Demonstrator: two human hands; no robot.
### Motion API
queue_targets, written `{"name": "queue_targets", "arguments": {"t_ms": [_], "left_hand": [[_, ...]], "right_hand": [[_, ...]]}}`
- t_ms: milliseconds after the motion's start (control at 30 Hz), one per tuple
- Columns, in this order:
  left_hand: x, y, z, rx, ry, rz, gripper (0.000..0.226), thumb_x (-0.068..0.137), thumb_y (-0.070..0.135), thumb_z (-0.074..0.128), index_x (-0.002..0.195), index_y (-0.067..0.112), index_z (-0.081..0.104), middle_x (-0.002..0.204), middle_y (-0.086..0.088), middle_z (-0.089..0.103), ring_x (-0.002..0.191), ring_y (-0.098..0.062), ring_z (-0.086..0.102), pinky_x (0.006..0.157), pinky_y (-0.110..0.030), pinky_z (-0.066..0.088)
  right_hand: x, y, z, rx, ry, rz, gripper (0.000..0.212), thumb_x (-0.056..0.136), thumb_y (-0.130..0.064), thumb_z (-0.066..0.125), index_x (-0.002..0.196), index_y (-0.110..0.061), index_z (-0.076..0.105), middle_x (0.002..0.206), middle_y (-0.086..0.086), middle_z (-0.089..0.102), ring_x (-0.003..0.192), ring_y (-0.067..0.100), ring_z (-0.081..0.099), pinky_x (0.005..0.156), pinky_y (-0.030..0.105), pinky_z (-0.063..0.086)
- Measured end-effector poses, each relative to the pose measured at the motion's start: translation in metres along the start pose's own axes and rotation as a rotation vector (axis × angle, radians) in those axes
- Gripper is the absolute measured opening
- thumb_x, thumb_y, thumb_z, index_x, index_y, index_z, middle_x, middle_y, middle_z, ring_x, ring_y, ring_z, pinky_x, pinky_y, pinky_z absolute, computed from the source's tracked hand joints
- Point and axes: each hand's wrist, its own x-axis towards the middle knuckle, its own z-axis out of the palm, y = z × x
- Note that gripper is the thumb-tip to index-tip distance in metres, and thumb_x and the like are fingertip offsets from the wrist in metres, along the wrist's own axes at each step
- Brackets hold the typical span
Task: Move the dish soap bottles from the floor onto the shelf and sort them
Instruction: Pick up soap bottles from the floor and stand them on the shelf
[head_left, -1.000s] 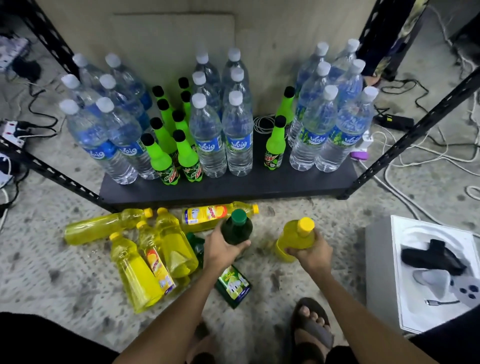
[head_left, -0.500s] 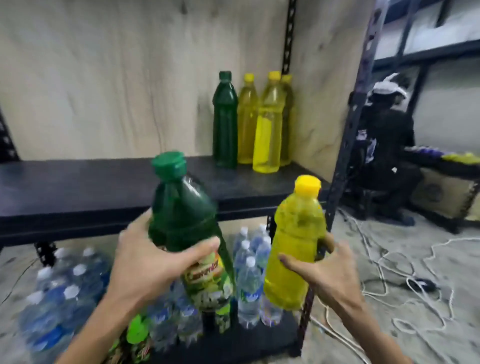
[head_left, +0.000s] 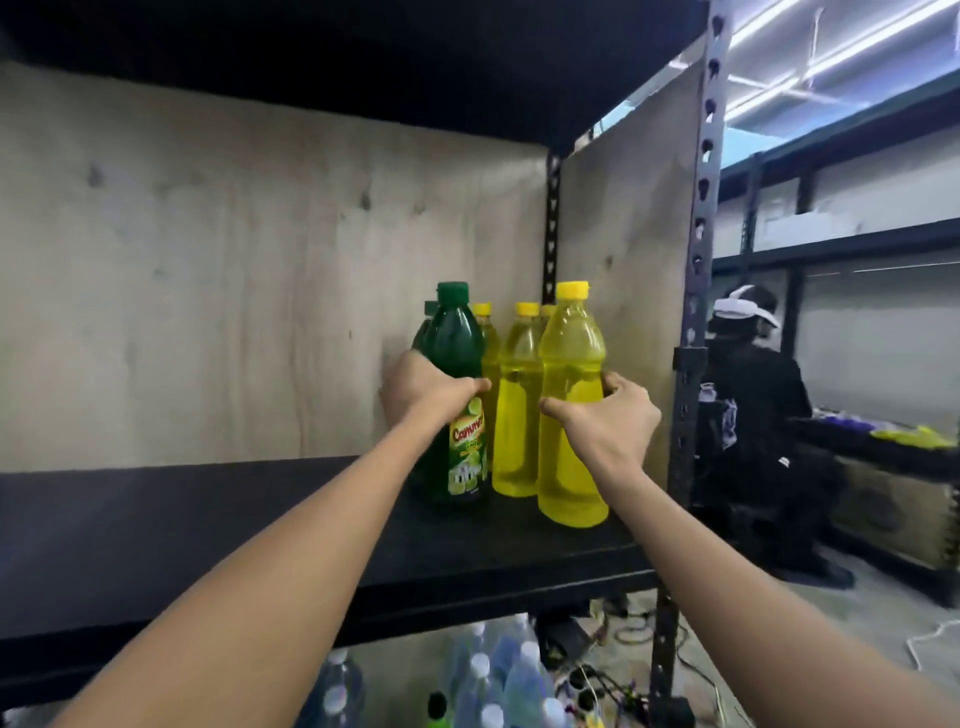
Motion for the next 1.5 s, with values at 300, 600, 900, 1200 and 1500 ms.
{"name": "queue_targets", "arguments": {"t_ms": [300,600,900,1200,1500], "left_hand": [[0.042,-0.041,0.044,0.037,-0.054,0.073,0.069,0.065,0.059,0.082,0.115,0.016,0.062,0.108,-0.002,0.069,0.095,-0.024,0.065,0.066,-0.027,0.047],[-0.006,-0.057,0.023,-0.005,-0.163,0.053,0.090,0.064,0.041,0.089,0.139,0.017,0.045,0.134,-0.007,0.056,0.125,-0.029,0.054,0.096,-0.040,0.048],[-0.306,-0.309,-0.106,-0.079,0.210,-0.136,0.029,0.084,0.015,0.074,0.105,0.033,0.065,0.094,-0.006,0.066,0.083,-0.023,0.065,0.078,-0.029,0.053],[-0.436,-0.533,-0.129,0.154,-0.247,-1.198,0.086,0.050,0.045,0.080,0.123,0.006,0.055,0.116,-0.022,0.066,0.116,-0.033,0.061,0.101,-0.045,0.045],[-0.420,-0.616,-0.070,0.418,-0.369,-1.363,0.103,0.064,0.066,0.078,0.138,0.006,0.041,0.142,-0.020,0.045,0.133,-0.037,0.042,0.100,-0.040,0.043]], "right_hand": [[0.020,0.045,0.036,0.000,0.099,0.036,0.046,0.064,-0.037,0.090,0.098,-0.015,0.068,0.090,0.000,0.071,0.084,0.018,0.068,0.080,0.031,0.057],[-0.029,0.018,0.014,0.030,0.051,0.028,0.095,0.073,-0.022,0.087,0.151,-0.020,0.033,0.142,0.009,0.044,0.130,0.025,0.047,0.107,0.034,0.038],[-0.384,0.127,-0.017,-0.237,-0.789,0.179,0.052,0.068,-0.024,0.080,0.115,-0.028,0.059,0.109,-0.003,0.054,0.100,0.014,0.057,0.092,0.028,0.048],[-0.619,0.255,0.041,-0.612,-1.572,0.742,0.079,0.069,-0.047,0.083,0.134,-0.025,0.045,0.130,0.012,0.057,0.119,0.032,0.057,0.091,0.032,0.048],[-0.679,0.303,0.089,-0.847,-1.690,0.656,0.105,0.065,-0.043,0.089,0.149,-0.031,0.027,0.147,0.010,0.038,0.136,0.036,0.041,0.106,0.048,0.043]]}}
